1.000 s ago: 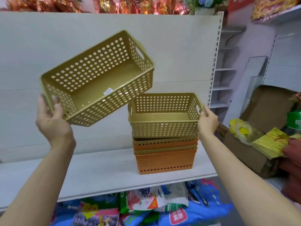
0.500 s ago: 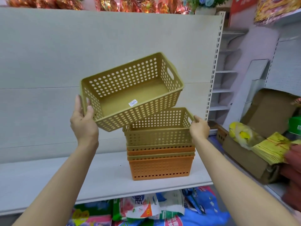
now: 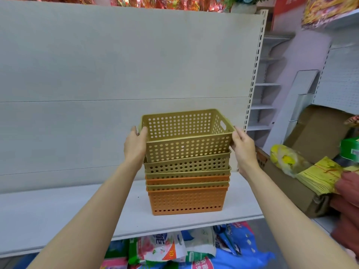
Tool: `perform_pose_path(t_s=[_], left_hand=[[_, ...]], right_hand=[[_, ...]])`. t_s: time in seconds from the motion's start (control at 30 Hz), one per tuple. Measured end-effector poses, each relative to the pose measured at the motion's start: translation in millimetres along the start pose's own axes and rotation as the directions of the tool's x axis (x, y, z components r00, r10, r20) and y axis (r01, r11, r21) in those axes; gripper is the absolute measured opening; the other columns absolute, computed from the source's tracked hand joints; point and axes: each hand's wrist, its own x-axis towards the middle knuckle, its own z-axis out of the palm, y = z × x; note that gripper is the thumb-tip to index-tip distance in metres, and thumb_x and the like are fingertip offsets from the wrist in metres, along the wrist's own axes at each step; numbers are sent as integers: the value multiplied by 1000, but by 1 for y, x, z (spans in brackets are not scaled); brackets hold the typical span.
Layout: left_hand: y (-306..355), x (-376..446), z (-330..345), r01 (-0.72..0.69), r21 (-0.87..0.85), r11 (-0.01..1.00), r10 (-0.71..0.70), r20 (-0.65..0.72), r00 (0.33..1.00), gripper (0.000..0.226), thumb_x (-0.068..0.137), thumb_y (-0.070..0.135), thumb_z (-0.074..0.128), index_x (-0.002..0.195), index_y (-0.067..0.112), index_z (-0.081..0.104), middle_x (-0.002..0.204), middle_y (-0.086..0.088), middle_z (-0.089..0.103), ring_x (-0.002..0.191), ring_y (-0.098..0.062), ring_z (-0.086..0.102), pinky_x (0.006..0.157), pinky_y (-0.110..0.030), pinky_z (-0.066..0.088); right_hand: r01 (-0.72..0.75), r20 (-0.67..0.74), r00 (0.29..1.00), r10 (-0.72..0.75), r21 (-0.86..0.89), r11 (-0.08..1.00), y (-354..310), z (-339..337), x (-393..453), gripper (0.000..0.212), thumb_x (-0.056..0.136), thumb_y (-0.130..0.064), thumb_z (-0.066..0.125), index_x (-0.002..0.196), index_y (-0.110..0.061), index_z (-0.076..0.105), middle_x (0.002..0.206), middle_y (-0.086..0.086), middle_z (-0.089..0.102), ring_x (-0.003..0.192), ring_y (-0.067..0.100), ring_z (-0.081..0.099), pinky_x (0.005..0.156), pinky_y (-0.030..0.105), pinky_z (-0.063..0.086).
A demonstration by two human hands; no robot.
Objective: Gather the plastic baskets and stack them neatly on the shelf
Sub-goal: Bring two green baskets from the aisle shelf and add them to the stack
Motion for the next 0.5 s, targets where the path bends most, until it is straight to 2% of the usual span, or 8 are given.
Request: perform_pose_path(t_s=[0.07, 0.13, 0.2, 0.23, 0.3, 0.4, 0.5], left_hand=[[-9, -5, 0, 30, -37, 999, -25, 139, 990, 42, 103, 49, 48, 138, 25, 52, 120, 3, 63, 114, -23, 63, 100, -48, 52], [-22, -9, -3, 24, -19, 1000, -19, 243, 970, 54, 99, 54, 55, 140, 19, 48, 123, 1, 64, 108, -16, 65, 89, -37, 54], [-36, -10, -10, -11, 41, 999, -3, 311, 950, 63, 88, 56, 70, 134, 18, 50, 121, 3, 66, 104, -11, 65, 79, -29, 51], [-43, -9, -14, -20, 74, 997, -7, 347, 938, 71, 79, 58, 78, 132, 20, 51, 121, 4, 67, 106, -12, 66, 80, -29, 51], [-53, -5, -19, -8, 141, 990, -46, 379, 924, 79, 70, 57, 86, 132, 20, 53, 122, 3, 69, 111, -16, 66, 87, -32, 50], [-62, -5, -15, 6, 153, 988, -63, 369, 927, 67, 79, 40, 86, 133, 18, 55, 123, 1, 69, 112, -17, 66, 89, -31, 50], [-63, -7, -8, -5, 151, 988, -51, 364, 930, 62, 79, 41, 85, 129, 19, 56, 117, 2, 72, 107, -18, 69, 85, -31, 55]], right_hand=[[3, 10, 1000, -2, -64, 998, 2, -6, 5, 34, 103, -21, 40, 133, -15, 55, 121, -7, 64, 115, 10, 58, 102, 35, 46], [17, 7, 1000, -16, -153, 988, 4, -10, 6, 38, 101, -26, 44, 135, -13, 54, 130, -5, 60, 121, 13, 55, 105, 40, 44], [24, 2, 1000, -24, -200, 979, 7, -8, 3, 41, 101, -26, 46, 140, -12, 49, 137, -4, 54, 127, 11, 48, 108, 35, 40], [29, -7, 999, -31, -225, 974, 10, -6, 0, 42, 101, -26, 47, 140, -11, 49, 136, -4, 54, 126, 10, 47, 107, 31, 38], [4, -44, 999, -16, -265, 964, 19, -2, -6, 41, 100, -26, 47, 137, -10, 52, 136, -1, 55, 123, 12, 49, 104, 31, 40], [-56, -129, 991, 19, -287, 956, 38, 2, -18, 37, 100, -24, 47, 132, -8, 57, 131, 6, 60, 119, 20, 53, 102, 40, 43], [-78, -154, 988, 30, -318, 945, 50, -1, -26, 36, 101, -22, 45, 131, -7, 56, 130, 8, 60, 118, 21, 52, 100, 37, 42]])
